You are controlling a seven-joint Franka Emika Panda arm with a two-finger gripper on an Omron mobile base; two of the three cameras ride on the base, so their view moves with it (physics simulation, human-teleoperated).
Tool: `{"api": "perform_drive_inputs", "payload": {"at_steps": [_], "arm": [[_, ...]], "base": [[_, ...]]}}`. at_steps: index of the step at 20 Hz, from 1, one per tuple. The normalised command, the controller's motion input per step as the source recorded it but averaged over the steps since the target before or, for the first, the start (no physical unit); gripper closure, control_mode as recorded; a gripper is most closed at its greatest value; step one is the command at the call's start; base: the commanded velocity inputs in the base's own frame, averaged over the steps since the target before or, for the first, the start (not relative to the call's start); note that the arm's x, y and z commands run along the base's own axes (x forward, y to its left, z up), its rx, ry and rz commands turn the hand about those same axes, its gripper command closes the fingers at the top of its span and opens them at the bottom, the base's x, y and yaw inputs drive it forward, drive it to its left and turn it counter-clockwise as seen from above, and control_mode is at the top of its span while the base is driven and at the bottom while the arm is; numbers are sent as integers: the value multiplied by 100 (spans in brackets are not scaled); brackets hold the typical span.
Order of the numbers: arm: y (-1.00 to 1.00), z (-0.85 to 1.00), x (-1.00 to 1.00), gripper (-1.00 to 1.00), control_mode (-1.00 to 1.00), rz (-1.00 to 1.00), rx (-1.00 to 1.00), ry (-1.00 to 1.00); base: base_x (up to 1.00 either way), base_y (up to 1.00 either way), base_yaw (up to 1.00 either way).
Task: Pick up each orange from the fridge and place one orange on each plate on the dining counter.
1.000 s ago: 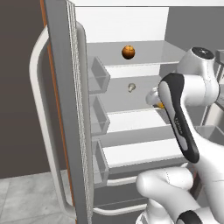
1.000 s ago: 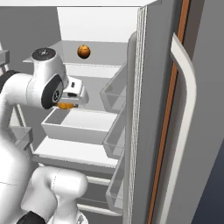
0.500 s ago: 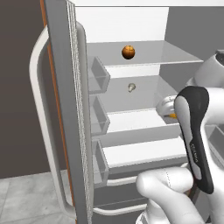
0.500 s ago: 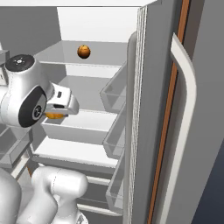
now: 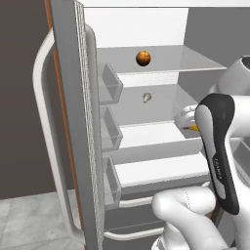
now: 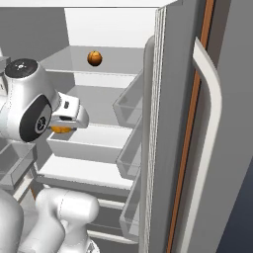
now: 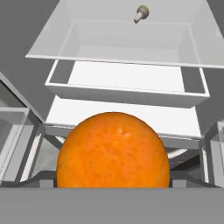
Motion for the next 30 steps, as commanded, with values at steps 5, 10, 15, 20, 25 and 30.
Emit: {"api": "perform_drive_inputs", "payload": {"at_steps": [5,10,15,20,25,30], "arm": [[0,0,0,100,100,0,0,0],[0,0,0,100,100,0,0,0],[0,0,0,100,100,0,0,0],[0,0,0,100,100,0,0,0],[0,0,0,100,100,0,0,0],[0,0,0,100,100,0,0,0]], "base": [[-11,0,0],[-94,2,0],[-100,34,9],[-100,54,33],[-89,61,53],[-50,81,70]]}}
